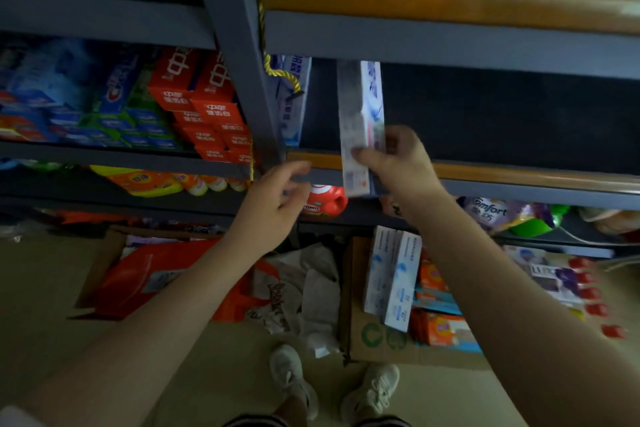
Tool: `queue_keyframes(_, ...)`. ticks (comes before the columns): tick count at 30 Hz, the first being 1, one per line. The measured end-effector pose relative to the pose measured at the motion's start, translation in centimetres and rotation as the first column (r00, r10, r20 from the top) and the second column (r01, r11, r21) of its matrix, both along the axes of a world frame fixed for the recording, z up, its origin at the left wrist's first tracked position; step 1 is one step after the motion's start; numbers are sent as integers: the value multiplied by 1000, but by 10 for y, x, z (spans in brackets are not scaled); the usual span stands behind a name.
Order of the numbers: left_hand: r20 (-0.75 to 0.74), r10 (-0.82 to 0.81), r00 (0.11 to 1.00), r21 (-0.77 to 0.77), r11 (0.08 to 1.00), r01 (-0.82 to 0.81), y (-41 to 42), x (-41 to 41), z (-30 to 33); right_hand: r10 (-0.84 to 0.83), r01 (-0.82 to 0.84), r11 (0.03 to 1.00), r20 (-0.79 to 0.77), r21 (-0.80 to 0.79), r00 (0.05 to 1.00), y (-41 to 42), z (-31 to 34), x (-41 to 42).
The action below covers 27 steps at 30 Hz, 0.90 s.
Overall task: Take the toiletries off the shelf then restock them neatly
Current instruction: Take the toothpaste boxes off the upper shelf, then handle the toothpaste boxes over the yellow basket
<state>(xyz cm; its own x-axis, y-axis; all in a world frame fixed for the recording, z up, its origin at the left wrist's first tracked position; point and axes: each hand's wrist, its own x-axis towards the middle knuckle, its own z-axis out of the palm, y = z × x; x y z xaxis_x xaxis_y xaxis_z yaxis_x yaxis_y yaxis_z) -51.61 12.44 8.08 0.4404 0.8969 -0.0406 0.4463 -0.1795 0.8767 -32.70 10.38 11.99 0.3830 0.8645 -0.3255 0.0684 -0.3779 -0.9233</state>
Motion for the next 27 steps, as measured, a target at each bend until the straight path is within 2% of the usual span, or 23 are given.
queue_keyframes(2,143,71,987,-229,973,-37,-6,17,5,59,-58,998,117,-12,991,-35,-6,1)
queue_keyframes(5,275,152,949,-439,898,-17,-23,42,8,169,-162,985,205,-51,964,-70,-28,-1)
queue_keyframes(7,306,146,941,-464,886,14,-36,53,8,175,-174,984,221,-25,959,-84,-38,-1)
queue_keyframes(12,347,73,935,-400,913,78,-53,56,8,221,-262,959,296,106,929,-112,-36,-2)
queue_keyframes(15,384,58,921,-408,906,114,-63,63,14,213,-266,956,335,120,918,-122,-35,4)
queue_keyframes(17,402,67,913,-412,904,115,-70,70,18,213,-249,962,266,110,940,-129,-30,9)
queue_keyframes(19,396,59,916,-374,922,102,-77,75,20,215,-216,972,27,96,976,-136,-20,18)
queue_keyframes(21,359,36,933,-315,945,85,-83,79,22,225,-218,974,-249,54,942,-143,-14,29)
queue_keyframes(27,265,13,964,-242,969,54,-109,88,32,273,-309,951,-422,-18,865,-149,-16,57)
